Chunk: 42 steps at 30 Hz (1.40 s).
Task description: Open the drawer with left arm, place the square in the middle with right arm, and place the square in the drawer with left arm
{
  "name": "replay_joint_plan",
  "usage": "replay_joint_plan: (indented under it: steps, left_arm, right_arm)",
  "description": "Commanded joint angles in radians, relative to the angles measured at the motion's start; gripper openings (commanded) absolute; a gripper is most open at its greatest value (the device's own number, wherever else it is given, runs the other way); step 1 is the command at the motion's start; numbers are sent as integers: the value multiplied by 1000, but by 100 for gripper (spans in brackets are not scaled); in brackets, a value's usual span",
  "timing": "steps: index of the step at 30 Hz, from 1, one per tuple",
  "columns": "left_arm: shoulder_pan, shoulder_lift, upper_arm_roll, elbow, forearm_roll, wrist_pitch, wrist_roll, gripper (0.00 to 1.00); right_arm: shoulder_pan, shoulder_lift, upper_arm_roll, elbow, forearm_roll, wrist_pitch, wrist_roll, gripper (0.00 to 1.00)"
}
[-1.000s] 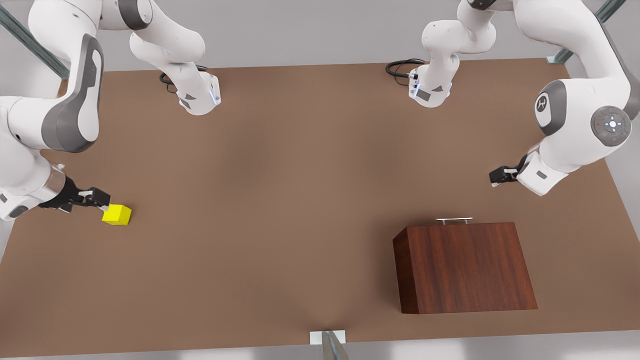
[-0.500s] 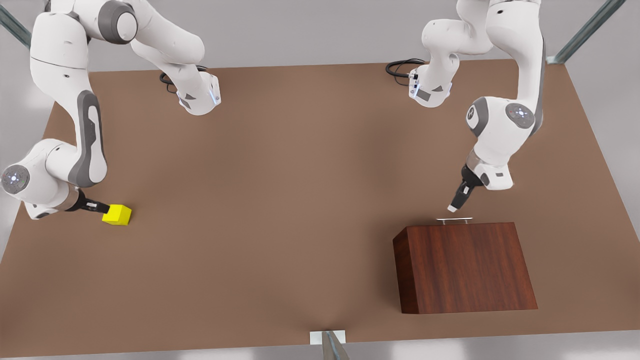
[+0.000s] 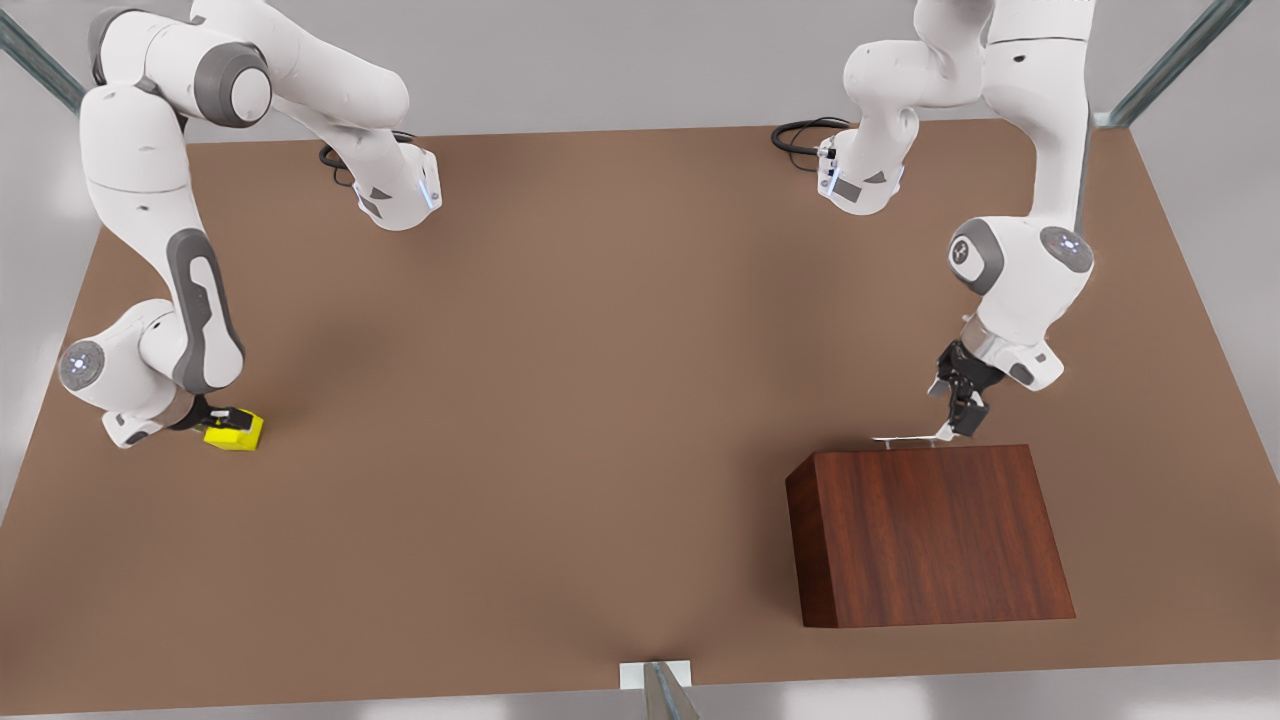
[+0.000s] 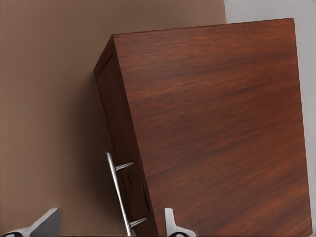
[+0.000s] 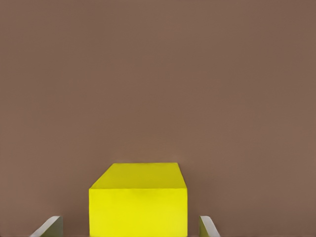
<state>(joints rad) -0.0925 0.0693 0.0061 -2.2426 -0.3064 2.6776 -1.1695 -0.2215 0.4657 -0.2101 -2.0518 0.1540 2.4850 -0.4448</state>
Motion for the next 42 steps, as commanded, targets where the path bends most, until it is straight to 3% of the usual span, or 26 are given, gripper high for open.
replay_joint_plan:
  steps: [1, 7, 8, 12, 15, 27, 30, 33, 38, 42]
  left_arm:
    - [0, 0, 0, -2, -37, 1, 1, 100]
    - [-1, 10, -3, -46, -100, 67, -1, 100]
    - [-1, 23, -5, -46, -102, 80, -1, 100]
    - [-7, 49, -28, -46, -112, 94, -1, 100]
    - [-9, 66, -28, -46, -114, 100, -1, 100]
    - [-10, 141, -51, -45, -132, 139, -1, 100]
    - [-10, 147, -51, -45, -132, 139, -1, 100]
    - [-10, 141, -51, -46, -134, 136, -1, 100]
    - [-10, 126, -49, -66, -135, 126, 8, 100]
    - [-10, 113, -49, -83, -135, 125, 17, 100]
  right_arm:
    - [-1, 1, 0, -1, -1, 0, -2, 100]
    - [-1, 47, -5, -8, -4, 46, -8, 98]
    - [1, 51, -5, -7, -4, 48, -9, 91]
    - [1, 62, -5, -5, -4, 106, -12, 84]
    - [-1, 80, -5, -4, 9, 104, 2, 71]
    - [2, 65, -3, -1, 42, 74, -2, 61]
    - [27, -33, 2, -10, 41, -3, 69, 61]
    - [129, -88, 0, -28, 41, -35, 210, 62]
    - [497, -179, 3, -27, 39, -112, 845, 62]
    - [743, -93, 6, 62, 41, -126, 1262, 62]
